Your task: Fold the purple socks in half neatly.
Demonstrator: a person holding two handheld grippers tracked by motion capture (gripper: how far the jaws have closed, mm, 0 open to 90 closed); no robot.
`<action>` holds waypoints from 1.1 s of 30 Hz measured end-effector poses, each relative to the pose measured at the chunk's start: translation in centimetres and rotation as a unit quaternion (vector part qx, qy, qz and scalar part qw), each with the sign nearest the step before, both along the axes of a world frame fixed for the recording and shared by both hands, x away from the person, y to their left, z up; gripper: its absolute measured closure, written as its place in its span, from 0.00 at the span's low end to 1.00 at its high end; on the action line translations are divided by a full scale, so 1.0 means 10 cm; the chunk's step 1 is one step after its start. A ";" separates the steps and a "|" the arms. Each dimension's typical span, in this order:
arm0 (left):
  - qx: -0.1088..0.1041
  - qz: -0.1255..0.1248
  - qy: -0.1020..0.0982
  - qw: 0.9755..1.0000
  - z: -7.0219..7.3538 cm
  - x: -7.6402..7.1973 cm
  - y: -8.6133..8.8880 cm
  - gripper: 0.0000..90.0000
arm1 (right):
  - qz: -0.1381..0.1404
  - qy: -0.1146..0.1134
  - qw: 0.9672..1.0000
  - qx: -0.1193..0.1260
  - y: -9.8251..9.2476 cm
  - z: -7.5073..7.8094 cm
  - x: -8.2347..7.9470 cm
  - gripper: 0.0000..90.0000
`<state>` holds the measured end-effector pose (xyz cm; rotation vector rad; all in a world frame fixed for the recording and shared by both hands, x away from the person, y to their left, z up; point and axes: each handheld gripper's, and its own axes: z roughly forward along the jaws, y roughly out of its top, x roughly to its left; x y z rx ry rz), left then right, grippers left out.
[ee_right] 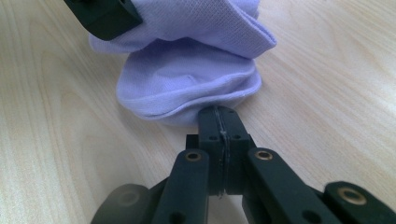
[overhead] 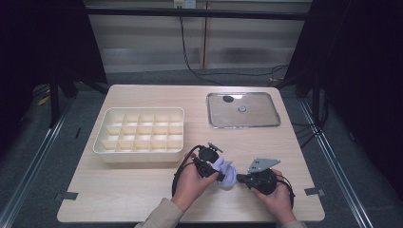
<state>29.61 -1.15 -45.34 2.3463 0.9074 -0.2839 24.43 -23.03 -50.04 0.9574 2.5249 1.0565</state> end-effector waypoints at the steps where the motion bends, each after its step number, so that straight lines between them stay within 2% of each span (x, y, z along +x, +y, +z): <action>1: 0.003 -0.001 0.000 1.000 0.00 0.00 0.00 0.91 | 0.000 0.000 1.000 0.000 0.00 0.00 0.00 1.00; 20: 0.005 -0.010 0.002 1.000 -0.03 -0.02 -0.07 0.91 | 0.001 0.001 1.000 0.002 0.00 0.00 0.00 1.00; 33: -0.001 -0.009 0.005 1.000 -0.04 -0.03 -0.06 0.87 | 0.003 0.000 1.000 0.001 0.00 0.00 0.00 0.99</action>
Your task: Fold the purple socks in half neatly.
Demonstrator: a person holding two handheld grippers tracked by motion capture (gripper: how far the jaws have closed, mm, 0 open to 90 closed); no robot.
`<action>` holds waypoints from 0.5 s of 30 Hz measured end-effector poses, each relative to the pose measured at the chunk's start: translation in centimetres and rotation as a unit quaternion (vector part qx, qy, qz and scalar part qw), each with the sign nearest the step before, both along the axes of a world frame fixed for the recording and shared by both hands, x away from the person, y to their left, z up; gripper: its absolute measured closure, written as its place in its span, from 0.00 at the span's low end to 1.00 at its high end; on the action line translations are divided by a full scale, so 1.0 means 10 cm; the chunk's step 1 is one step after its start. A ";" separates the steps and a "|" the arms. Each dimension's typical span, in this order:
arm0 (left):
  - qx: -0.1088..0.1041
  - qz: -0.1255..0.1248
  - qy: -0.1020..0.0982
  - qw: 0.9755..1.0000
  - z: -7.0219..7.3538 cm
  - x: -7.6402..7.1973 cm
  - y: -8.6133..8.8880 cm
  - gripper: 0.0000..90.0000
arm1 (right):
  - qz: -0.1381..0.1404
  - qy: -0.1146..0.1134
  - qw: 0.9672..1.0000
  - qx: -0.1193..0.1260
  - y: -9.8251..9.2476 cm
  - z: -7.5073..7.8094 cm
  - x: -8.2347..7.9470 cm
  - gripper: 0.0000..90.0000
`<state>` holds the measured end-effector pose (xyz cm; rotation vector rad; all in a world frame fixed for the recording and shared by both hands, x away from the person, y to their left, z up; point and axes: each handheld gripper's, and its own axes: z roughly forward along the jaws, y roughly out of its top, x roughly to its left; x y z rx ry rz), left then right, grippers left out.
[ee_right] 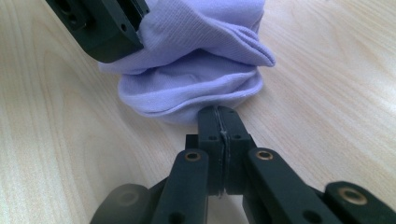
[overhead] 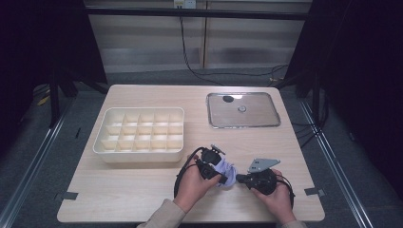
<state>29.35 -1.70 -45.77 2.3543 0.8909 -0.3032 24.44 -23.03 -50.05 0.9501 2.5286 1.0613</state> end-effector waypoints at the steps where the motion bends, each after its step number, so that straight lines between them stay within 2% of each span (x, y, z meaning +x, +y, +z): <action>1: 0.000 0.000 0.000 1.000 0.00 0.00 0.01 0.86 | 0.000 0.000 1.000 0.000 0.00 0.00 0.00 0.99; 15: -0.004 0.004 -0.001 1.000 0.08 0.03 0.06 0.82 | 0.000 0.000 1.000 0.001 0.00 0.00 0.00 0.99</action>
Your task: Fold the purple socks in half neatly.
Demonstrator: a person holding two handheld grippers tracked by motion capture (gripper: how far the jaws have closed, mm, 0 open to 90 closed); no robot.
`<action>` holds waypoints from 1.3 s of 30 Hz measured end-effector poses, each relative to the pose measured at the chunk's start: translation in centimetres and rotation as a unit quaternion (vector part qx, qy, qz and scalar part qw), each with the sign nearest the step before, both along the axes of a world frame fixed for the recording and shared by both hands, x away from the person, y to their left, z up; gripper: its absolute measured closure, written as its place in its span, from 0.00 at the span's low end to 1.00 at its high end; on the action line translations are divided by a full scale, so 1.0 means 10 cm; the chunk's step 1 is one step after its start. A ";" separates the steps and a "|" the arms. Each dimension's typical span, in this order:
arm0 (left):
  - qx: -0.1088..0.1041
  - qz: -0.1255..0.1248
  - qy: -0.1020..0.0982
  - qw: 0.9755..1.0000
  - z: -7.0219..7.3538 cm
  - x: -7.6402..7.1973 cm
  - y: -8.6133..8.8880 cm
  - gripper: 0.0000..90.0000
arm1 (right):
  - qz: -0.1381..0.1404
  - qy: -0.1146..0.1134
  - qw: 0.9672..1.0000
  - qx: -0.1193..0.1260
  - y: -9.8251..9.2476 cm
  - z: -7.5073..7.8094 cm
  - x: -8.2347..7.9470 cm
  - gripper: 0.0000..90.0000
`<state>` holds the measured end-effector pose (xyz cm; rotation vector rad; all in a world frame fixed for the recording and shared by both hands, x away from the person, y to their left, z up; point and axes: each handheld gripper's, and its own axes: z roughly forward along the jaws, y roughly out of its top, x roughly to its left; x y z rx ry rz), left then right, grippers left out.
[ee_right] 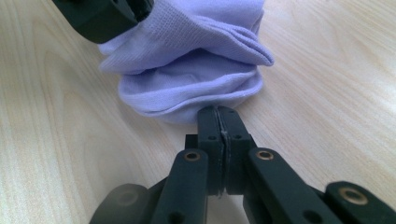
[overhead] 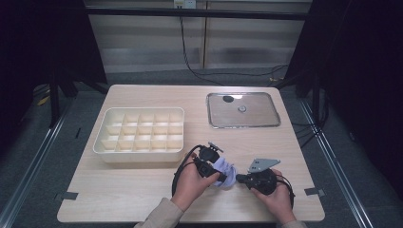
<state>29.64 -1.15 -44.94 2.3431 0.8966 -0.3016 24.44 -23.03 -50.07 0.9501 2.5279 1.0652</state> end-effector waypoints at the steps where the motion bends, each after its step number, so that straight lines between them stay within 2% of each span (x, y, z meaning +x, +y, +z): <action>1: 0.001 0.000 0.001 1.000 0.01 0.00 0.00 0.82 | 0.000 0.000 1.000 -0.001 0.00 0.00 0.00 0.99; 11: -0.009 0.009 0.001 1.000 0.08 0.05 0.07 0.82 | -0.001 0.000 1.000 0.000 0.00 0.00 0.00 0.99; 20: -0.008 0.019 0.000 1.000 0.10 0.12 0.10 0.84 | 0.001 0.000 1.000 0.000 0.00 0.00 0.00 0.99; 22: -0.012 0.026 0.001 1.000 0.09 0.15 0.08 0.85 | -0.001 0.001 1.000 0.001 0.00 0.00 0.00 0.99; 28: 0.000 0.024 0.004 1.000 0.03 0.21 0.03 0.91 | 0.001 0.000 1.000 0.002 0.00 0.00 0.00 0.98; 31: 0.004 0.020 0.013 1.000 -0.03 0.21 -0.01 0.91 | 0.002 0.001 1.000 0.002 0.00 0.00 0.00 0.98; 39: 0.013 0.022 0.020 0.999 -0.18 0.17 -0.05 0.90 | 0.002 0.000 1.000 0.001 0.00 0.00 0.00 0.98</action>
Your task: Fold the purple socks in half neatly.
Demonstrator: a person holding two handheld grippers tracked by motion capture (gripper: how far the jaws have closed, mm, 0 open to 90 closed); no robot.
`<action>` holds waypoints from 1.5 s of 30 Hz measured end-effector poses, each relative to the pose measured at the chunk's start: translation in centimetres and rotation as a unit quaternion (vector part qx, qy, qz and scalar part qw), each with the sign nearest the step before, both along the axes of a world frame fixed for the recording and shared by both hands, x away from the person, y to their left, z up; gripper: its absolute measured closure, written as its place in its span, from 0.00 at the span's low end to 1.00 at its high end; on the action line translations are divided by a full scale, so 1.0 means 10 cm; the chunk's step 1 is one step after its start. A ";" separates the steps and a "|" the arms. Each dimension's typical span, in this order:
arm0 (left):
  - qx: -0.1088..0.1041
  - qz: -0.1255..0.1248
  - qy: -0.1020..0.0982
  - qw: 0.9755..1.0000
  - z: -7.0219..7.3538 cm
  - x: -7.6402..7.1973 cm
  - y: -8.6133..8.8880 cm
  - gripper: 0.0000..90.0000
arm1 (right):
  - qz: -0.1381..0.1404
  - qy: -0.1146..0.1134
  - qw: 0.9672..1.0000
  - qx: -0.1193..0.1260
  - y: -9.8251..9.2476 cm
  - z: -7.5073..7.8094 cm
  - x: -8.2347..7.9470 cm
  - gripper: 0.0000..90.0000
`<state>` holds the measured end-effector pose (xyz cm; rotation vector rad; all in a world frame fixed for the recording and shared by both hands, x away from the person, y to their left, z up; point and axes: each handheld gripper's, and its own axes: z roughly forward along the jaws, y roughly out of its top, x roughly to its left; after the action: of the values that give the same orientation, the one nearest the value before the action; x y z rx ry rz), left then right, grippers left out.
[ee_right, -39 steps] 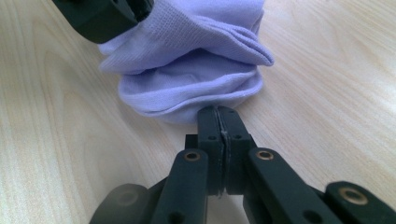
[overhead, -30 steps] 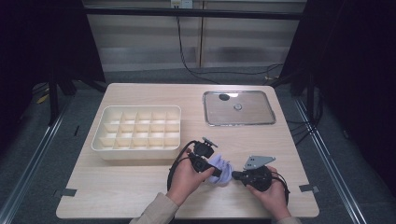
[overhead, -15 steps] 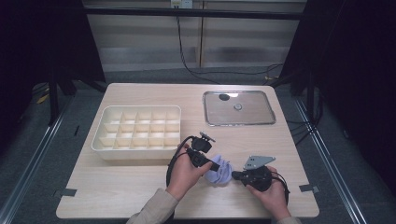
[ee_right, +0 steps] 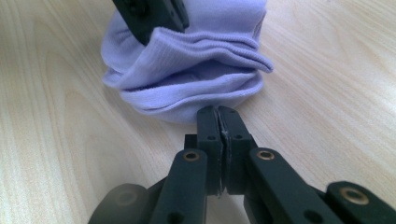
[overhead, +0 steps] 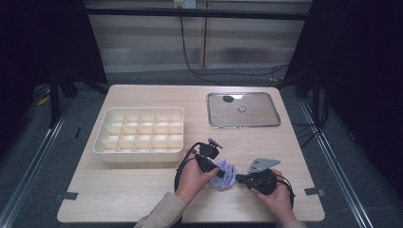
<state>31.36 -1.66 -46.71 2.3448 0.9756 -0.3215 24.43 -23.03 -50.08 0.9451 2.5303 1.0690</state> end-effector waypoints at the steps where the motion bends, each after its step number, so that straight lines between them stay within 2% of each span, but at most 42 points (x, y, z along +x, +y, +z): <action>1: -0.001 -0.001 0.001 1.000 -0.01 0.00 0.00 0.90 | -0.001 0.001 1.000 0.001 0.00 0.00 0.00 0.98; 8: 0.011 -0.005 0.004 1.000 -0.08 -0.04 -0.03 0.90 | 0.000 0.001 1.000 0.000 0.01 0.00 0.00 0.98; 12: 0.007 -0.002 0.002 1.000 -0.10 -0.07 -0.03 0.91 | 0.000 0.000 1.000 -0.001 0.01 0.00 0.00 0.98; 15: 0.013 -0.009 0.000 1.000 -0.10 -0.08 -0.03 0.92 | 0.000 -0.002 1.000 0.000 0.01 0.00 0.00 0.98; 17: 0.010 -0.011 -0.003 1.000 -0.11 -0.11 -0.04 0.93 | 0.003 0.000 1.000 0.000 0.02 0.00 0.00 0.98; 21: 0.020 -0.016 -0.005 1.000 -0.09 -0.16 -0.03 0.93 | 0.004 -0.002 1.000 0.000 0.03 0.00 0.00 0.98; 25: 0.016 -0.017 -0.003 1.000 -0.09 -0.16 -0.02 0.92 | 0.006 -0.003 1.000 -0.001 0.03 0.00 0.00 0.98; 31: 0.008 -0.007 0.000 1.000 -0.02 -0.12 0.03 0.89 | 0.006 -0.002 1.000 0.002 0.03 0.00 0.00 0.98; 45: 0.001 0.010 -0.022 1.000 0.20 -0.01 0.17 0.82 | 0.006 -0.002 1.000 0.001 0.03 0.00 0.00 0.98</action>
<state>31.26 -0.01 -44.73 2.3317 0.9788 -0.2608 24.38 -22.77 -50.12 0.9276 2.5358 1.0768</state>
